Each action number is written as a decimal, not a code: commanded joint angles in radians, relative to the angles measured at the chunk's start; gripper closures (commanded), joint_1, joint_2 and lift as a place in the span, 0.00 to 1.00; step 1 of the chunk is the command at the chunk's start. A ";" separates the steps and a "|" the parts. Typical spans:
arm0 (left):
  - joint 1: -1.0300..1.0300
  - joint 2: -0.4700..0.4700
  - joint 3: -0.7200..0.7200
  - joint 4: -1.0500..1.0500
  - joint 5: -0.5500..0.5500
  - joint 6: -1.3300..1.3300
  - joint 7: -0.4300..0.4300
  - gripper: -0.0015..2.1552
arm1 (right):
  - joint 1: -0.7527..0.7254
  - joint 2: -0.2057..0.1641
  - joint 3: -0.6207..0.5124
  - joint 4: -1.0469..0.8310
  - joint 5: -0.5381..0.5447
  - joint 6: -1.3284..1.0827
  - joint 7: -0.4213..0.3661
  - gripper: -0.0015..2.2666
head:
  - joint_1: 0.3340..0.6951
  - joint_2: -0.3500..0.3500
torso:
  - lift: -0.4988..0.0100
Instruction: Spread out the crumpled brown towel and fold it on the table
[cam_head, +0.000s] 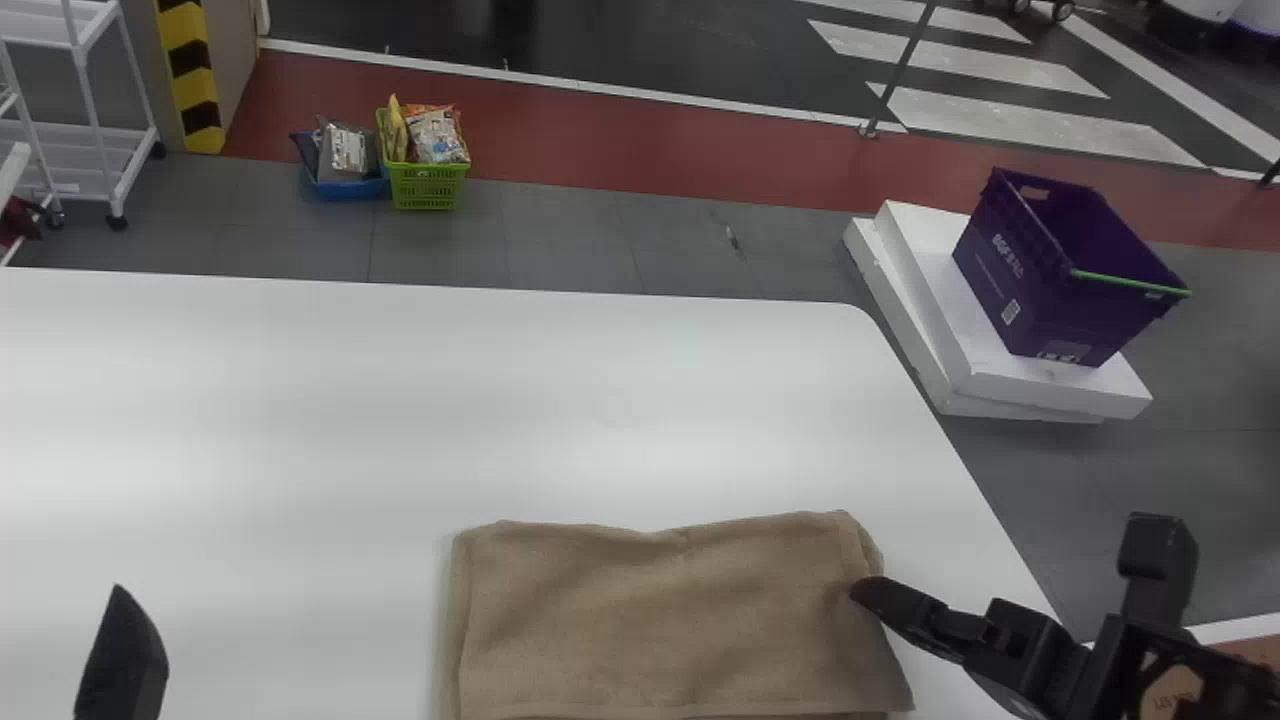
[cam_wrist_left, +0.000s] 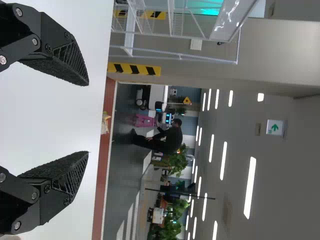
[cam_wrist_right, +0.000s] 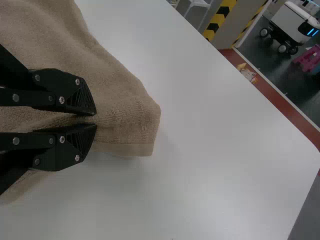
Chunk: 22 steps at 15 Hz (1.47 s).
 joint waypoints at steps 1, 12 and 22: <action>0.003 0.000 -0.002 -0.005 -0.003 0.006 0.000 0.19 | 0.002 0.001 0.005 -0.005 0.001 0.005 -0.003 0.00 | 1.00 0.06 | 0.73; 0.001 -0.003 -0.005 -0.005 -0.006 0.006 -0.001 0.19 | 0.011 -0.070 0.008 0.072 0.006 0.005 0.019 0.03 | 1.00 0.00 | 0.73; 0.003 -0.003 0.000 0.003 -0.003 -0.009 -0.001 0.19 | -0.027 -0.045 0.142 0.073 0.053 0.005 -0.035 0.08 | 1.00 0.11 | 0.73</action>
